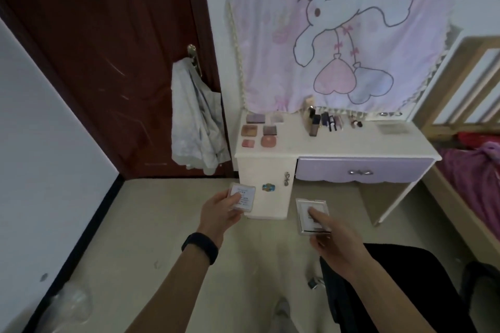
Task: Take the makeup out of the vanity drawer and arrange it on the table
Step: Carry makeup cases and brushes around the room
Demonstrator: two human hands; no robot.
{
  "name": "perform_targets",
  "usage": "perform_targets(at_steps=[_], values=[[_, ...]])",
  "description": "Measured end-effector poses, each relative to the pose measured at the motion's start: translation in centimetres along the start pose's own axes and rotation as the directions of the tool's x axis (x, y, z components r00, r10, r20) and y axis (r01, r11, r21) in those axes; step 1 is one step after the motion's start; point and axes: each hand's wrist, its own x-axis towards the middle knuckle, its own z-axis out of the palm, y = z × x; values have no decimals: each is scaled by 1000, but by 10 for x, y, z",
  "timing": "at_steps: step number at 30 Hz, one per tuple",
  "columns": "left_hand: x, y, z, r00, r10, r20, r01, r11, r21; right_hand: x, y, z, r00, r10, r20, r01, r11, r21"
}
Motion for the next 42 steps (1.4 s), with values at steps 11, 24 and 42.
perform_targets(at_steps=[11,24,42], values=[[228,51,71,988,-148,53,142,983,114,233,-77,23,987,42,-154,-36,998,42],[446,77,132,947,-313,73,287,926,243,466,-144,57,846,-262,-463,-13,860,-510],[618,113,141,909,-414,49,373,861,346,632,-158,95,811,-584,-27,-95,-86,-992]])
